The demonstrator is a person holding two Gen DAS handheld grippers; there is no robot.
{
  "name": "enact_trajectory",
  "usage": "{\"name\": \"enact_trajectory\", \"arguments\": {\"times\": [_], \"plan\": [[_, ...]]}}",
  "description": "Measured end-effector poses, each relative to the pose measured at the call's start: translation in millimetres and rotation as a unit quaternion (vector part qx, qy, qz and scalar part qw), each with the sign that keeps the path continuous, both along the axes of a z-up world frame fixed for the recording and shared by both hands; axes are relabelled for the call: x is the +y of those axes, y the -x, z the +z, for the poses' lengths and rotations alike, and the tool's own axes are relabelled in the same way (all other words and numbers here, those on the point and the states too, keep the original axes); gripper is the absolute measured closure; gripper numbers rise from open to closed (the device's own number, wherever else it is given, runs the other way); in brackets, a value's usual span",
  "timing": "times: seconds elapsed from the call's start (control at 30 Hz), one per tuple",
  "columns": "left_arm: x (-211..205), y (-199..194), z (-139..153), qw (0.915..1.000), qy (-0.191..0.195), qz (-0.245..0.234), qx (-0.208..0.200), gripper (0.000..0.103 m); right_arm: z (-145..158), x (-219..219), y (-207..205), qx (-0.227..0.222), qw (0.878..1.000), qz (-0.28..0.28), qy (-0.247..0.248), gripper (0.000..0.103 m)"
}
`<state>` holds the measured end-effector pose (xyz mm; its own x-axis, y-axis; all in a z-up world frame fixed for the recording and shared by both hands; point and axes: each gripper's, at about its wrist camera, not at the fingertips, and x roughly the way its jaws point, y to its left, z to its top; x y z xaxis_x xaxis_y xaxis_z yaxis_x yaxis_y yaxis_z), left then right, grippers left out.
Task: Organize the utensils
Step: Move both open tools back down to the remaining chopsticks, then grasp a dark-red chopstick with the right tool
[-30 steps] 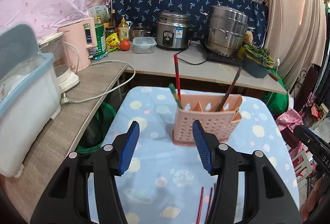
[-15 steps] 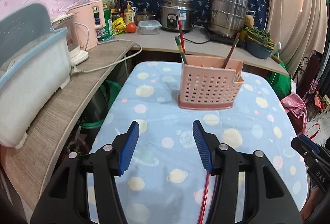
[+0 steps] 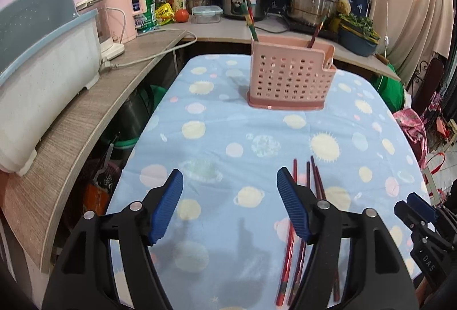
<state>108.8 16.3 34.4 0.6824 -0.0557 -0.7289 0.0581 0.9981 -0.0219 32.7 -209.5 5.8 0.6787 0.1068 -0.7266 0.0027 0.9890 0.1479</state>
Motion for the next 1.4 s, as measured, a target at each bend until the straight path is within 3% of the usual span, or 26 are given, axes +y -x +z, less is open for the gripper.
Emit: {"name": "enact_trajectory", "arguments": {"times": [0.07,0.33,0.6,1.07,1.27,1.4], "plan": [[0,7,-10,0.9999,-0.005,0.001,0.009,0.030,-10,4,6,0.011,1.000,0.005,-0.001,0.059],[-5,26,-42,0.9986,-0.012,-0.011,0.050,0.026,-38,20,18,0.044,0.999,0.022,0.003,0.059],[-13,35,-57,0.9972,-0.014,-0.023,0.070,0.020,-54,29,24,0.063,0.997,0.034,0.006,0.059],[-15,47,-79,0.9945,-0.015,-0.032,0.098,0.019,-69,46,26,0.083,0.995,0.050,0.016,0.060],[-18,48,-84,0.9931,-0.011,-0.044,0.108,0.019,-75,47,29,0.084,0.995,0.042,0.028,0.071],[-24,48,-87,0.9918,-0.015,-0.058,0.113,0.019,-76,43,30,0.078,0.996,0.027,0.037,0.087]]}}
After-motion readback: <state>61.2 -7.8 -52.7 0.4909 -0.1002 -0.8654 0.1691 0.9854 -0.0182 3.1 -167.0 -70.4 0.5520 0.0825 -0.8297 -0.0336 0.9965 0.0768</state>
